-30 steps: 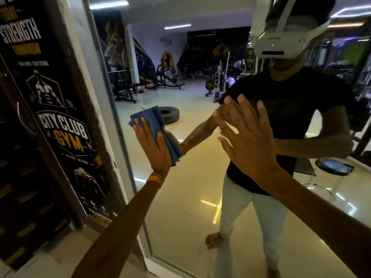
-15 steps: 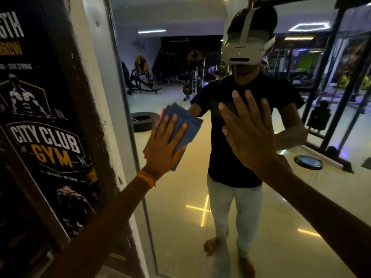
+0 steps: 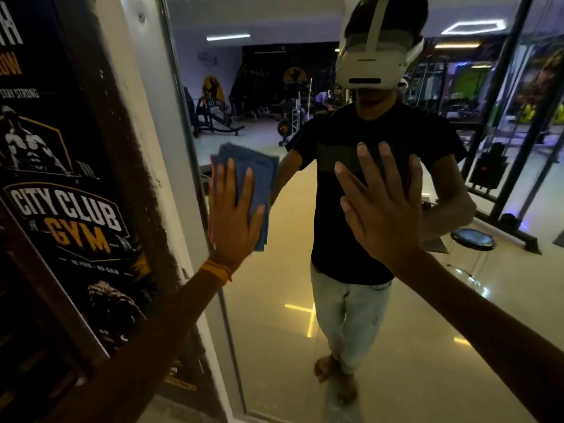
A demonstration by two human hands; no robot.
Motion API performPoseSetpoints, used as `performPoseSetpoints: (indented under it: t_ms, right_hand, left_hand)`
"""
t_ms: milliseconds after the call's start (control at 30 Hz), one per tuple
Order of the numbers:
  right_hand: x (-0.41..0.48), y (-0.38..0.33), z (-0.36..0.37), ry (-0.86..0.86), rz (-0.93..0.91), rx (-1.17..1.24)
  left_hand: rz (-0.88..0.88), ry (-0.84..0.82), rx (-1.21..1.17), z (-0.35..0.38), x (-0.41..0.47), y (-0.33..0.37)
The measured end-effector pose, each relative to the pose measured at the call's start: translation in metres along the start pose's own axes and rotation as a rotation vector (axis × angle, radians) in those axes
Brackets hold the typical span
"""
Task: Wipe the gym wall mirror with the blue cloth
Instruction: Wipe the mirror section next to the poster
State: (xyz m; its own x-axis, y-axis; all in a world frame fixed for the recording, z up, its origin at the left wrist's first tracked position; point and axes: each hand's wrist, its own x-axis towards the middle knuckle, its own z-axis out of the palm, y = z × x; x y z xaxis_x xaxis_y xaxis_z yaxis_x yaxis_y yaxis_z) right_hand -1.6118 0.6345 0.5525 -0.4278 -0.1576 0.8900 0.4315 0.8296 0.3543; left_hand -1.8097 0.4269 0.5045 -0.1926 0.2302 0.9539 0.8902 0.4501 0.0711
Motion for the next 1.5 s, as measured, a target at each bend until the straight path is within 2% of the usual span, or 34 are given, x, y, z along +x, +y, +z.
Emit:
performPoseSetpoints:
  t_ms: [67, 167, 233, 333, 433, 633, 700, 767, 967, 1067, 1167, 1233, 1300, 1433, 1500]
  right_hand:
    - [-0.003, -0.005, 0.002, 0.001, 0.019, 0.015]
    - [-0.004, -0.01, 0.005, 0.019, 0.006, 0.034]
    - [-0.001, -0.016, 0.004, 0.028, -0.024, 0.084]
    - [0.012, -0.033, 0.004, 0.024, -0.001, 0.116]
    - [0.02, -0.054, 0.009, 0.033, 0.095, 0.031]
    - [-0.021, -0.1, 0.024, -0.026, 0.249, 0.027]
    - [-0.038, -0.113, 0.027, -0.041, 0.258, 0.028]
    - [-0.045, -0.12, 0.03, -0.058, 0.268, 0.023]
    - [-0.046, -0.122, 0.037, -0.051, 0.285, 0.043]
    - [-0.049, -0.122, 0.04, -0.016, 0.273, 0.022]
    - [-0.06, -0.13, 0.039, -0.034, 0.3, 0.042]
    - [-0.067, -0.131, 0.036, -0.054, 0.293, 0.049]
    - [-0.071, -0.13, 0.033, -0.066, 0.287, 0.073]
    - [-0.073, -0.123, 0.034, -0.092, 0.264, 0.079]
    - [-0.076, -0.123, 0.034, -0.1, 0.273, 0.095]
  left_hand:
    - [0.103, -0.117, 0.09, 0.012, -0.06, 0.001]
    - [0.095, -0.163, 0.131, 0.017, -0.08, -0.004]
    - [0.016, -0.107, 0.063, 0.009, -0.048, -0.002]
    - [-0.18, 0.06, -0.103, -0.012, 0.032, -0.002]
    - [-0.183, 0.142, -0.115, -0.015, 0.056, -0.001]
    - [-0.164, -0.108, -0.021, 0.02, -0.121, -0.013]
    - [-0.178, -0.142, -0.034, 0.024, -0.146, -0.02]
    - [-0.165, -0.111, -0.061, 0.022, -0.135, -0.02]
    - [-0.1, 0.099, -0.138, 0.012, -0.022, -0.015]
    - [-0.037, 0.079, -0.136, 0.028, -0.076, -0.022]
    - [0.087, -0.107, -0.079, 0.036, -0.182, -0.038]
    - [0.094, -0.162, -0.079, 0.035, -0.21, -0.04]
    - [0.081, -0.141, -0.066, 0.035, -0.189, -0.032]
    - [0.003, 0.043, -0.128, 0.03, -0.081, -0.015]
    - [-0.028, 0.098, -0.132, 0.034, -0.062, -0.015]
